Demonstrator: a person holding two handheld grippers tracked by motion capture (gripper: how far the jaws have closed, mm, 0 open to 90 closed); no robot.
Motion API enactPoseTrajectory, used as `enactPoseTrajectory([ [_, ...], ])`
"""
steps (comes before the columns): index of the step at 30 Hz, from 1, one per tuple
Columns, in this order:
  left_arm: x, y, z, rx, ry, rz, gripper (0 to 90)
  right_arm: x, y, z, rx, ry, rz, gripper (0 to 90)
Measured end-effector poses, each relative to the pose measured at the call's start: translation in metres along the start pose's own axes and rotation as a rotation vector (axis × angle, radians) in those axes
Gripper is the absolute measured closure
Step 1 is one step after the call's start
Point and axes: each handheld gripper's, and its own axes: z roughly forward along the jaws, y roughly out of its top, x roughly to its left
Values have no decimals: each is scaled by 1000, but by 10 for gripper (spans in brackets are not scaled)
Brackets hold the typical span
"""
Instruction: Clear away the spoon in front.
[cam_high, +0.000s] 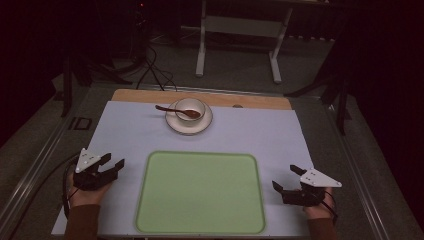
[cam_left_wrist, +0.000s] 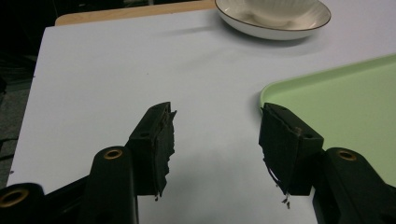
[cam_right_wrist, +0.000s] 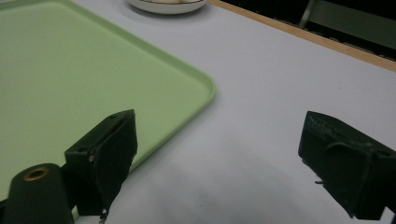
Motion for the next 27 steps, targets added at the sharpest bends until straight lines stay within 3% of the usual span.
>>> enactPoseTrajectory([
  [10, -3, 3, 0, -29, 9, 17, 443, -2, -2, 4, 6, 15, 1, 115],
  [24, -4, 13, -1, -66, -13, -34, 434, -3, -2, 6, 6, 19, -12, 116],
  [27, -5, 17, 2, -72, -46, -44, 431, -2, -2, 7, 6, 23, -12, 116],
])
